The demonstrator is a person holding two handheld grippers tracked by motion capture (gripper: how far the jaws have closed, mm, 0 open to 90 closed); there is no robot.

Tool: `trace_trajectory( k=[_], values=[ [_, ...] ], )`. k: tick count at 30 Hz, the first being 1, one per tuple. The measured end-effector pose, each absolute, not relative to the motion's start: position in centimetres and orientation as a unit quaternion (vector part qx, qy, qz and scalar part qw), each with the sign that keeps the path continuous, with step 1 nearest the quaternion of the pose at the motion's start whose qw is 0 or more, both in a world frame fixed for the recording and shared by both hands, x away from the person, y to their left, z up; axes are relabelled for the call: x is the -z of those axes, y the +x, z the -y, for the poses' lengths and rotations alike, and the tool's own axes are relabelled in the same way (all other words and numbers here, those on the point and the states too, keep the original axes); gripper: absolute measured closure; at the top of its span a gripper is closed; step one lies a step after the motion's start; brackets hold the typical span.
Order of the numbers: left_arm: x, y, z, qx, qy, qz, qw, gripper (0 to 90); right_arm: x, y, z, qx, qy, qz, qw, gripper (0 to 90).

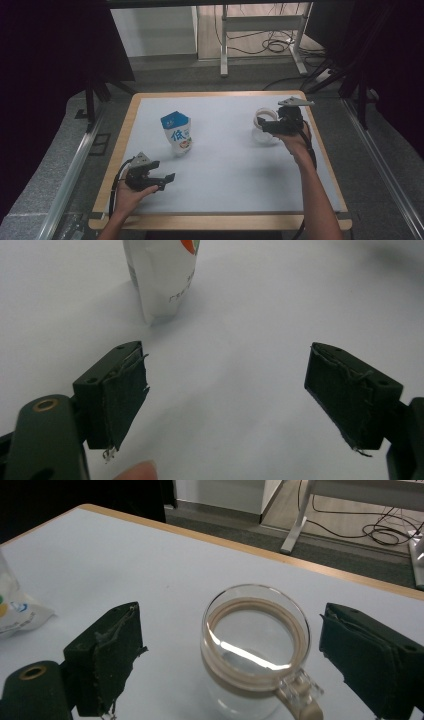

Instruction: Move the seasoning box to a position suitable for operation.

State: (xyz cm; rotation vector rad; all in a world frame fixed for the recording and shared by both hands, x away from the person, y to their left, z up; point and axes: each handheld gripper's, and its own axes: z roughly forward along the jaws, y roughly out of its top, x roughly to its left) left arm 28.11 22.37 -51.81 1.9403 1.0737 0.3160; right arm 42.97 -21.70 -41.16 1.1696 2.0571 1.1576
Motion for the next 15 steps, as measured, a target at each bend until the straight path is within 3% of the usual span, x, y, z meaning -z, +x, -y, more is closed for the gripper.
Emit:
trace_trajectory(
  k=[15],
  values=[
    [51.8,28.2,-22.3,-0.126,0.781,-0.431,0.433,16.8,43.4,48.0,21.4,-0.378,0.456,-0.773,0.228,9.3]
  ],
)
